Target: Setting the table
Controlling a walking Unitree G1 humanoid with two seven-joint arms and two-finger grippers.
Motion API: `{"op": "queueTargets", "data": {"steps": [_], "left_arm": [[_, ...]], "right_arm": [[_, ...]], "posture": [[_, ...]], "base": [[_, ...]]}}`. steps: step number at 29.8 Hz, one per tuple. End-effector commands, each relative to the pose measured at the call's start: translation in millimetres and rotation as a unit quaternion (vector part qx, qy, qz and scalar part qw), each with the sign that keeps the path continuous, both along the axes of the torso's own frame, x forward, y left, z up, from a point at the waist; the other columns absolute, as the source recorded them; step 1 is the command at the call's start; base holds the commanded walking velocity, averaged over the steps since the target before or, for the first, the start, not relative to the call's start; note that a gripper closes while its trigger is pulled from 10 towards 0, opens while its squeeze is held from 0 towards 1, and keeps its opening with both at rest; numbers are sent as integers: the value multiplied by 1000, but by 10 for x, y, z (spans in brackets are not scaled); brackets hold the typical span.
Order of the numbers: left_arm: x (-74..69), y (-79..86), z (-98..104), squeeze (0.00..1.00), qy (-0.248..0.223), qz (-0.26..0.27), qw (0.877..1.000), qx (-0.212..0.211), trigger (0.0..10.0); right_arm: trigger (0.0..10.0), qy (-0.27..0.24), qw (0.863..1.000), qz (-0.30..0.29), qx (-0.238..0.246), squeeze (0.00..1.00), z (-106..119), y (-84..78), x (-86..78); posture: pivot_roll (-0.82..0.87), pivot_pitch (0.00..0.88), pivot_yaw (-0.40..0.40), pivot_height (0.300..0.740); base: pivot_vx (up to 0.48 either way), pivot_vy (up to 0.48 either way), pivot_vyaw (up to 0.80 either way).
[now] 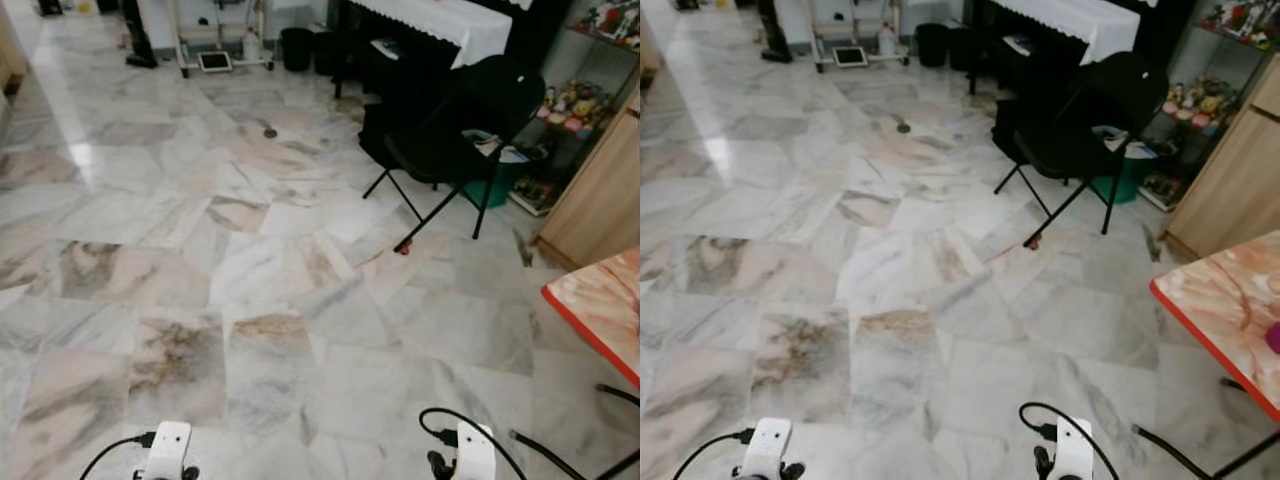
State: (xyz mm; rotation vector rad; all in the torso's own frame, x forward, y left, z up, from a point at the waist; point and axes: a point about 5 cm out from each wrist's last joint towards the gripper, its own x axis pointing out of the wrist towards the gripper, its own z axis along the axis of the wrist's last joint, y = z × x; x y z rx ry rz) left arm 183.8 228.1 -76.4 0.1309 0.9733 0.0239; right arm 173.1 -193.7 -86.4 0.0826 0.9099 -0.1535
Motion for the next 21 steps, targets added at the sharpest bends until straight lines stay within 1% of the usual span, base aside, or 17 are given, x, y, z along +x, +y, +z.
{"op": "queueTargets", "data": {"steps": [1,6,9,10,14,21], "left_arm": [[-39,-9,-22,0,7,-5,1000,5,10000],[-37,-49,-30,0,5,2,1000,-1,10000],[-26,-84,-32,0,3,-7,1000,1,10000],[-20,-84,-29,0,2,-9,1000,7,10000],[-21,-90,-32,0,2,-6,1000,7,10000],[-20,-100,-34,0,4,-7,1000,7,10000]], "right_arm": [[10000,2,1000,-2,-3,0,1,-15,0],[10000,2,1000,-2,-4,0,2,-17,0],[10000,2,1000,-2,-4,0,2,-17,1],[10000,3,1000,-1,-4,0,1,-15,0],[10000,3,1000,0,-3,0,-1,-14,-2],[10000,4,1000,-1,-4,0,-1,-23,-6]], "posture": [[34,0,-19,740],[34,0,-18,740],[35,0,-19,740],[35,0,-20,740],[36,0,-20,740],[35,0,-20,740]], "base": [[0,0,-719],[0,0,-719],[0,0,-719],[0,-371,-719],[0,-425,-716],[0,0,-719]]}}
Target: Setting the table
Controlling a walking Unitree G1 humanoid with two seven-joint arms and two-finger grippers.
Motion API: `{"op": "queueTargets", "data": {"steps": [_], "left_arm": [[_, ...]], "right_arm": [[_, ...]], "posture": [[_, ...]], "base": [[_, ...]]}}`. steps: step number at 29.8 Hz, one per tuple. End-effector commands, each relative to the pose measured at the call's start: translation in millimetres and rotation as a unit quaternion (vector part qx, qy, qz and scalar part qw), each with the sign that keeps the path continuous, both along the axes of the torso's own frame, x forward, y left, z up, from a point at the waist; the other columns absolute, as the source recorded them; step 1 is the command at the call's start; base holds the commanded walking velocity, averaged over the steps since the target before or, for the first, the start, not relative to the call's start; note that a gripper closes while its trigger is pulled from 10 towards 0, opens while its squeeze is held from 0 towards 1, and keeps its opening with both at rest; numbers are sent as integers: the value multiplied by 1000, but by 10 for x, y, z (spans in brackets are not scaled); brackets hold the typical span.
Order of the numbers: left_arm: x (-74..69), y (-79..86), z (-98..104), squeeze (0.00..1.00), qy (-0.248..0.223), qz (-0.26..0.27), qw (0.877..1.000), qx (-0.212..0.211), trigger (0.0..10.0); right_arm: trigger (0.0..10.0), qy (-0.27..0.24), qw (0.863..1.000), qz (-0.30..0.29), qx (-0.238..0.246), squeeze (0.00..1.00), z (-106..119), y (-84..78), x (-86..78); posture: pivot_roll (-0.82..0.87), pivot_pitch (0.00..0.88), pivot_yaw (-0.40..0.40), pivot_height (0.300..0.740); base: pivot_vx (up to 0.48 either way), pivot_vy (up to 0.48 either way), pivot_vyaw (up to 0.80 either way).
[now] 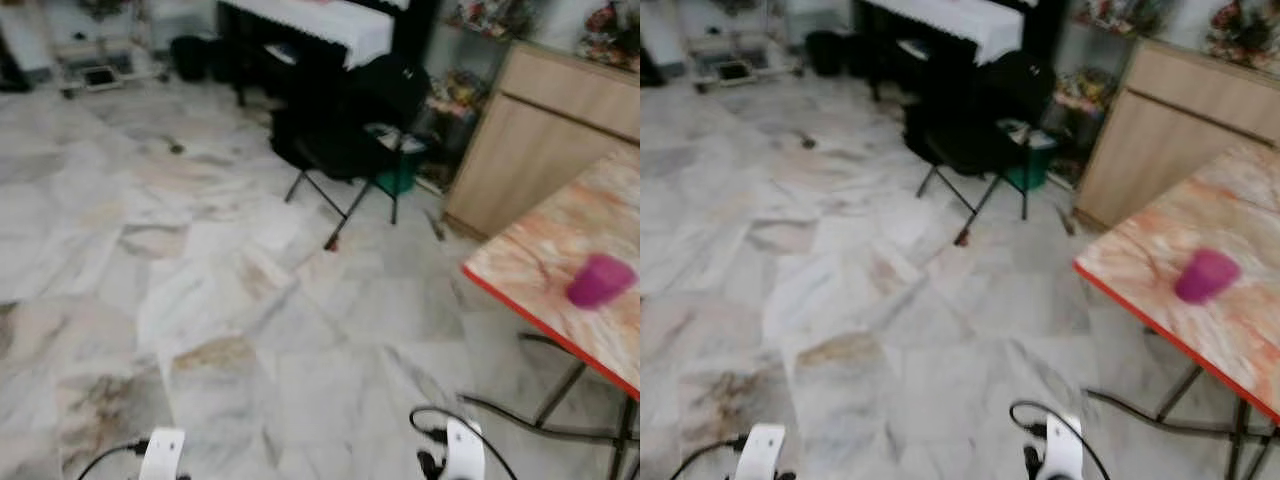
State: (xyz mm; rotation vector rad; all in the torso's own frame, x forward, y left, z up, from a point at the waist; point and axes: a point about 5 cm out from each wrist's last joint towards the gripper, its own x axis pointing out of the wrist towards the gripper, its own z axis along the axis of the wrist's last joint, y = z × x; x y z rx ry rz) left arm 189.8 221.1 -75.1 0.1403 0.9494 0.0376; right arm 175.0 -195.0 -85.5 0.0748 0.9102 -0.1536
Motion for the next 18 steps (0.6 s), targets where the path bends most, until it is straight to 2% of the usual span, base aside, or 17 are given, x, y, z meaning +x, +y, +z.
{"op": "queueTargets", "data": {"steps": [1,18], "left_arm": [[-78,-30,-46,0,15,-10,1000,0,10000],[-27,-42,-22,0,6,-9,1000,-6,10000]], "right_arm": [[10000,4,1000,-3,-1,0,-10,-12,-26],[10000,-4,1000,-10,-4,0,11,-42,6]], "posture": [[35,0,-20,740],[32,0,-20,740]], "base": [[0,0,-712],[0,0,-717]]}}
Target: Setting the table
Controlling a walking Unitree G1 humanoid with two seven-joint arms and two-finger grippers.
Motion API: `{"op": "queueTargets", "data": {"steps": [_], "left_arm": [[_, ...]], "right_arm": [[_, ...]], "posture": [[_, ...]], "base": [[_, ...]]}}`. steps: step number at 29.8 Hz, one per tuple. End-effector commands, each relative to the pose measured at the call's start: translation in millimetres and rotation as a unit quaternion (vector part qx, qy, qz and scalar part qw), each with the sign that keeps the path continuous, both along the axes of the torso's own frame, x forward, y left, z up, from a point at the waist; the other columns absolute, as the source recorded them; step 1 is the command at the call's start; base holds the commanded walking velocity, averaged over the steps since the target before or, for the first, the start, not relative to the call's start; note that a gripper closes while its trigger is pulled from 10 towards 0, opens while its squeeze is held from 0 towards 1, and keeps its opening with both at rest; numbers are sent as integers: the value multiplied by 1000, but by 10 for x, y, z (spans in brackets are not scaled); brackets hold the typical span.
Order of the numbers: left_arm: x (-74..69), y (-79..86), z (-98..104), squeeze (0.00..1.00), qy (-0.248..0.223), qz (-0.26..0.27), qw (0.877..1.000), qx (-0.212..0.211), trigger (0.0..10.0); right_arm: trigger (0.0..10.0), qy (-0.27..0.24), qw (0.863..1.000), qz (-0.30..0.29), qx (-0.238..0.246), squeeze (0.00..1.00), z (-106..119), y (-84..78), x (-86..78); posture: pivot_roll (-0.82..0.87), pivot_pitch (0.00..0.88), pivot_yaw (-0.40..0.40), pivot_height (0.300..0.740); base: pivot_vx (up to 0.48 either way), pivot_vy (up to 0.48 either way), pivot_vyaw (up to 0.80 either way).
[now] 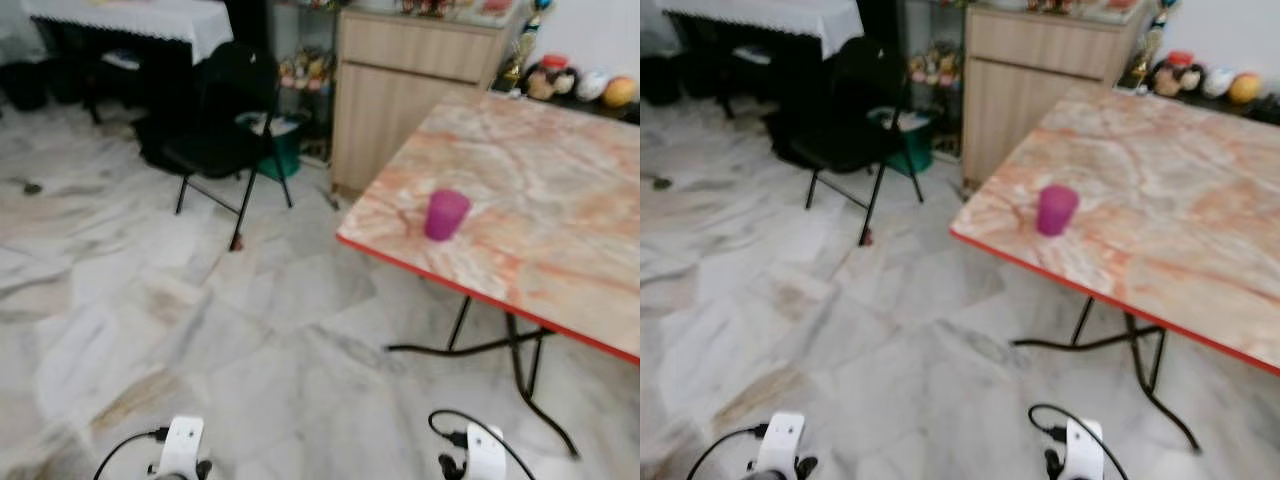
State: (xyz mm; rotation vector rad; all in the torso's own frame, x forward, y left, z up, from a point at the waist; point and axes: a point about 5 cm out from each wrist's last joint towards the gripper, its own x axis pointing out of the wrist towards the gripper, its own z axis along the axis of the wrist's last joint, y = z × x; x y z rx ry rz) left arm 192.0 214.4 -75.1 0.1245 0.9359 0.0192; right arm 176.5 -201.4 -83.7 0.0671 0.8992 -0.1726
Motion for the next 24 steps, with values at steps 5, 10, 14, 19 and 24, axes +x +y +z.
{"op": "queueTargets", "data": {"steps": [5,10,14,19,24], "left_arm": [[-36,28,-14,0,9,-4,1000,5,10000],[-25,30,-8,0,8,-4,1000,6,10000],[-4,28,3,0,4,-12,1000,11,10000],[6,6,3,0,3,-15,1000,11,10000],[-10,-5,-7,0,5,-12,1000,9,10000]], "right_arm": [[10000,-2,1000,-4,3,0,-1,15,0],[10000,-3,1000,-5,2,0,3,12,8],[10000,-5,1000,-4,2,0,9,14,21],[10000,-7,1000,-1,3,0,14,21,35],[10000,-17,1000,0,6,0,29,30,60]], "posture": [[32,0,-21,740],[33,0,-20,740],[32,0,-20,740],[33,0,-22,740],[34,0,-23,740]], "base": [[0,0,-719],[0,0,-718],[0,0,-714],[0,-304,-714],[0,0,-244]]}}
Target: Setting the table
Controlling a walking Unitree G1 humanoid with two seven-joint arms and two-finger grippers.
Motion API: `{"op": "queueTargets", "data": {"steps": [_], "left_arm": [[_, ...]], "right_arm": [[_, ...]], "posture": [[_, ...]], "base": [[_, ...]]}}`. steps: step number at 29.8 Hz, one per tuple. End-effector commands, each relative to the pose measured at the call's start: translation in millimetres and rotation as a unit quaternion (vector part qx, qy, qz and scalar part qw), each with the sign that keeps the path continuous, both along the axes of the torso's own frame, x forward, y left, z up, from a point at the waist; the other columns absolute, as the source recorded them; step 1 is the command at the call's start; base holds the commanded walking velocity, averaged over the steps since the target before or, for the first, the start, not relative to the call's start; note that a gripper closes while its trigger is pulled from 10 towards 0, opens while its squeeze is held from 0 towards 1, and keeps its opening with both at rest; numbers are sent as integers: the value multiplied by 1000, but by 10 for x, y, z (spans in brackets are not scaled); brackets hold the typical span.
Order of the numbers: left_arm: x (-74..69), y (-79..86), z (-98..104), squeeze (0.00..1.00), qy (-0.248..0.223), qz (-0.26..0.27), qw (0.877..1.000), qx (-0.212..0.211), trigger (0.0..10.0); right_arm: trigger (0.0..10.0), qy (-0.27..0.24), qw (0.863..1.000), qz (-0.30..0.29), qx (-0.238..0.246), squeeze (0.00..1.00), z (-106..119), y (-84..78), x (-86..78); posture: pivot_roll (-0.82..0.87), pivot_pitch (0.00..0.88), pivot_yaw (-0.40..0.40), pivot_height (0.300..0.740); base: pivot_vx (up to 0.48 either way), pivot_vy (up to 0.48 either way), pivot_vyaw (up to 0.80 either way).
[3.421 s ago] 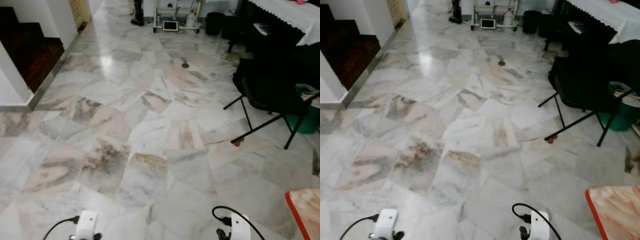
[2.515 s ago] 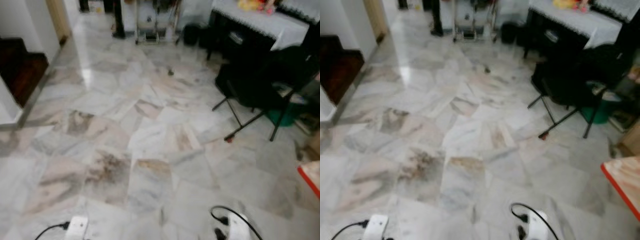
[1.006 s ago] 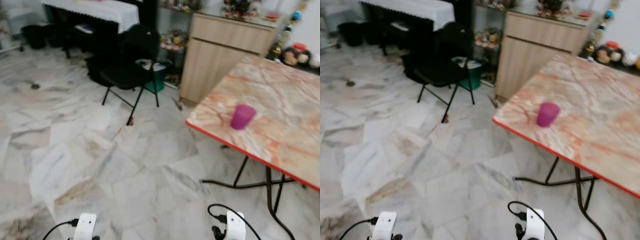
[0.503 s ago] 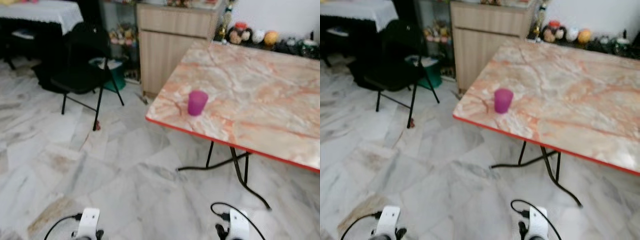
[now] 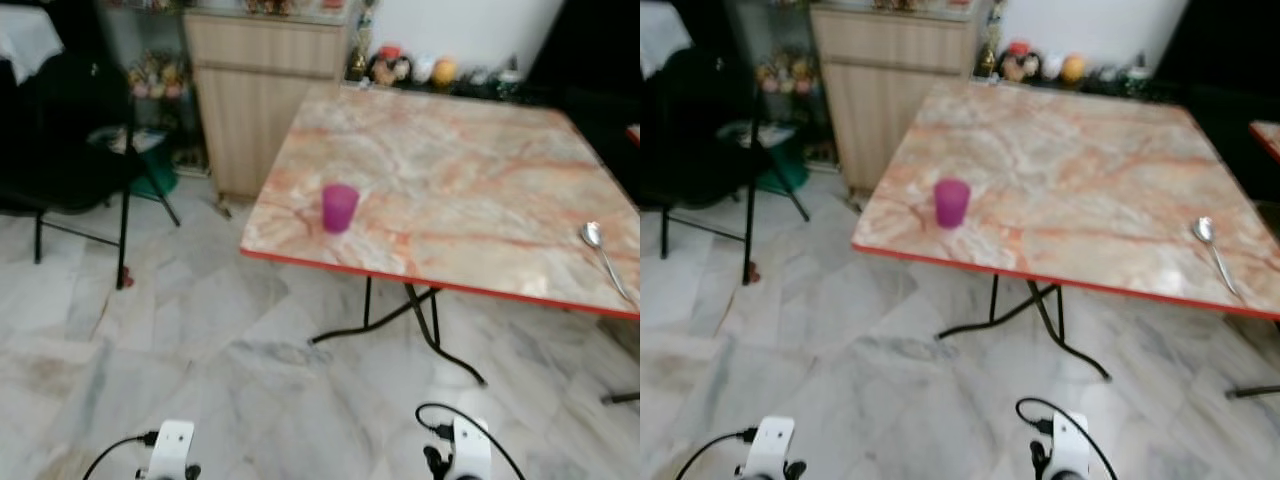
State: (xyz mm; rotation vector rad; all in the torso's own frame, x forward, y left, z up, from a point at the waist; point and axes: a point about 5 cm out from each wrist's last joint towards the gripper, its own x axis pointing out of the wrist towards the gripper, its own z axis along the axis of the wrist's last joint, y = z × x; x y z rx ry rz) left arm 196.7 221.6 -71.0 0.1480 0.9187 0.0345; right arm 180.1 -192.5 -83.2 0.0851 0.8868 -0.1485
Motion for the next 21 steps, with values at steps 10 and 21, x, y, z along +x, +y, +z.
{"op": "queueTargets", "data": {"steps": [10,21], "left_arm": [[-51,-52,-38,0,9,-8,1000,-7,10000],[-58,-110,-51,0,7,-14,1000,-11,10000]], "right_arm": [[10000,-33,999,-8,-7,0,82,-64,127],[10000,-52,998,-6,-18,0,148,-97,233]], "posture": [[32,0,-26,740],[31,0,-26,740]], "base": [[0,0,0],[0,-221,0]]}}
